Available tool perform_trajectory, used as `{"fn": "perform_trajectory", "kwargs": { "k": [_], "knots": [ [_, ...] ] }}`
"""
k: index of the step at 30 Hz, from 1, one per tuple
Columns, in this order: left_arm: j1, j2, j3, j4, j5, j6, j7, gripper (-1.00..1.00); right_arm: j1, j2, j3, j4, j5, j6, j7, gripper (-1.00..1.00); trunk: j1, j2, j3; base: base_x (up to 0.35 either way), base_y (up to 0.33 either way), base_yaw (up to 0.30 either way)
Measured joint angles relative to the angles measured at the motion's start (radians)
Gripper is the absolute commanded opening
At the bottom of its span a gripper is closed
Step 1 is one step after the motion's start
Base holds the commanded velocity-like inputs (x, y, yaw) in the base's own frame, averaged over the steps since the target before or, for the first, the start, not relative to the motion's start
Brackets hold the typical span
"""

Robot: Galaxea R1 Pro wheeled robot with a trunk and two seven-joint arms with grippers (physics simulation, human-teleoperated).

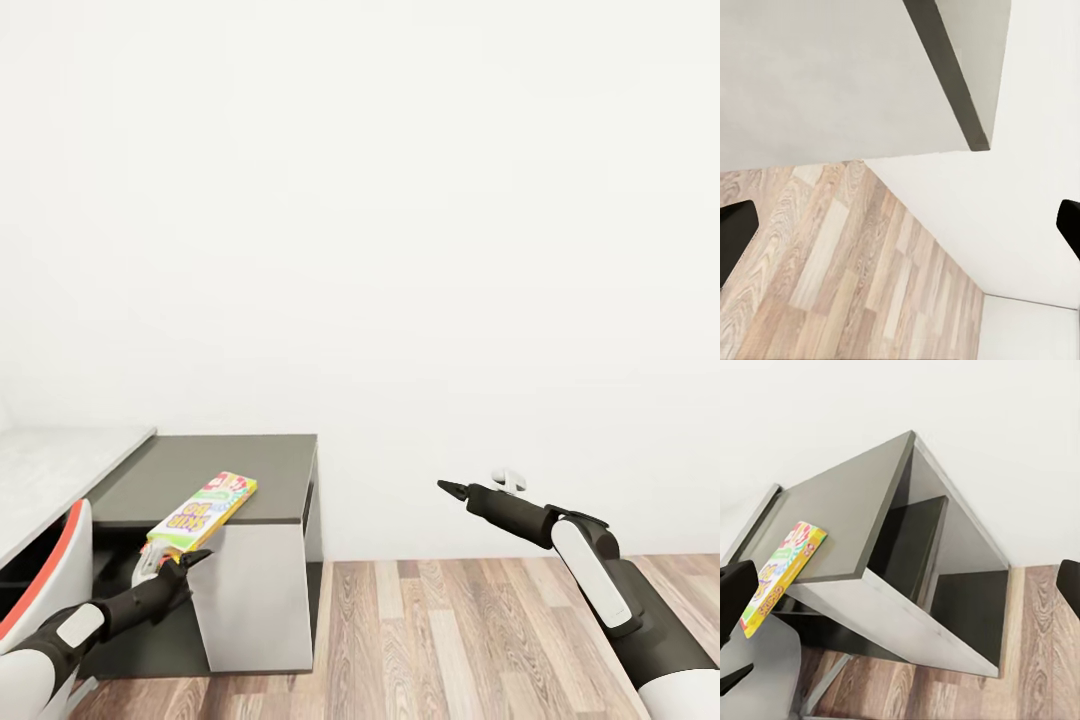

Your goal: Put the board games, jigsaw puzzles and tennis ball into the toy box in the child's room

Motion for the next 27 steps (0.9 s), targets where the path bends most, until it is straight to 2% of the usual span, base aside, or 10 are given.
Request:
{"fn": "perform_trajectory", "kwargs": {
  "k": [5, 8, 14, 22, 27],
  "knots": [
    [0.000, 0.024, 0.020, 0.000, 0.003, 0.010, -0.004, 1.00, 0.000, 0.000, 0.000, 0.000, 0.000, 0.000, 0.001, 1.00, 0.019, -0.035, -0.016, 0.000, 0.000, 0.000],
    [0.000, 0.041, 0.048, 0.000, 0.001, 0.049, -0.006, 1.00, 0.000, 0.000, 0.000, -0.001, 0.001, 0.000, 0.001, 1.00, 0.031, -0.056, -0.025, 0.000, 0.000, 0.000],
    [0.000, 0.067, 0.065, 0.000, 0.000, 0.077, -0.009, 1.00, 0.000, 0.000, -0.003, -0.001, 0.001, 0.000, 0.002, 1.00, 0.054, -0.098, -0.044, 0.000, 0.000, 0.000],
    [0.000, 0.077, 0.071, 0.000, 0.001, 0.084, -0.013, 1.00, 0.000, 0.000, -0.003, -0.002, 0.002, 0.000, 0.003, 1.00, 0.084, -0.154, -0.069, 0.000, 0.000, 0.000],
    [0.000, 0.079, 0.086, -0.001, 0.001, 0.085, -0.014, 1.00, 0.000, 0.000, -0.003, -0.002, 0.002, 0.000, 0.002, 1.00, 0.104, -0.189, -0.085, 0.000, 0.000, 0.000]
  ]
}}
